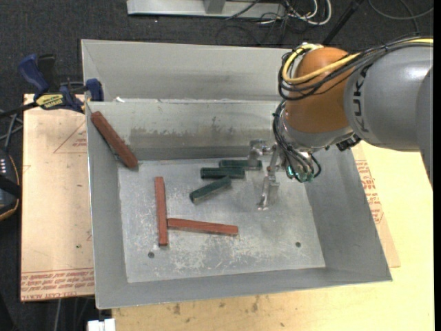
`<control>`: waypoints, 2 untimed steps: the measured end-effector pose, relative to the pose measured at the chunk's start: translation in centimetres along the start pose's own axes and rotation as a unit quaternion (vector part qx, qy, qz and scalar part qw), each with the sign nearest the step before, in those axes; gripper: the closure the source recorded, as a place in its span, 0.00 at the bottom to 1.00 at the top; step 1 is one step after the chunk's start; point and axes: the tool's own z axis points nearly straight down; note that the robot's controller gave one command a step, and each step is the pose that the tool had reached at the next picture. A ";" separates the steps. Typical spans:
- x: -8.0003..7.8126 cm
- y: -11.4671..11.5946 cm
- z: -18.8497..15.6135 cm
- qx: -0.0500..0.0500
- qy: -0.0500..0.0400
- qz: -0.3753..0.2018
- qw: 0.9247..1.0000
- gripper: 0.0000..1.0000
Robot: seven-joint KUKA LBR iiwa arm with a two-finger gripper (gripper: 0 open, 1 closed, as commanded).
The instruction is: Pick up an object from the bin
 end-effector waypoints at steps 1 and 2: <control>-0.2 0.0 -0.5 0.000 -0.004 0.000 1.000 0.00; -1.2 2.4 2.4 0.001 -0.007 -0.031 0.999 0.00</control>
Offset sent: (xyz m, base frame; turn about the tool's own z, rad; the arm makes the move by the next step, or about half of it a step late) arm 0.0196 0.0592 -0.0654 -0.1462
